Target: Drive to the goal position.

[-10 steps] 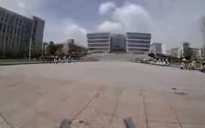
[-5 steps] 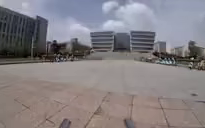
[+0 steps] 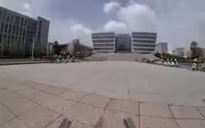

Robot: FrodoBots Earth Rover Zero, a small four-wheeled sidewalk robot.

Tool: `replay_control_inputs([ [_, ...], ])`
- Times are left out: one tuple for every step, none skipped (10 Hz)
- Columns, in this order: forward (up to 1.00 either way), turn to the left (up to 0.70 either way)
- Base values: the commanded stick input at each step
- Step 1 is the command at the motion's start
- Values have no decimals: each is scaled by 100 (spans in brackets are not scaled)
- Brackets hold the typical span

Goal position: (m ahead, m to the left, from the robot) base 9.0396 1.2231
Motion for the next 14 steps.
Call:
replay_control_inputs([
  [100,-15],
  [100,-32],
  [89,-35],
  [5,-2],
  [0,0],
  [0,0],
  [0,0],
  [0,0],
  [0,0],
  [0,0],
  [0,0],
  [0,0],
  [0,0],
  [72,0],
])
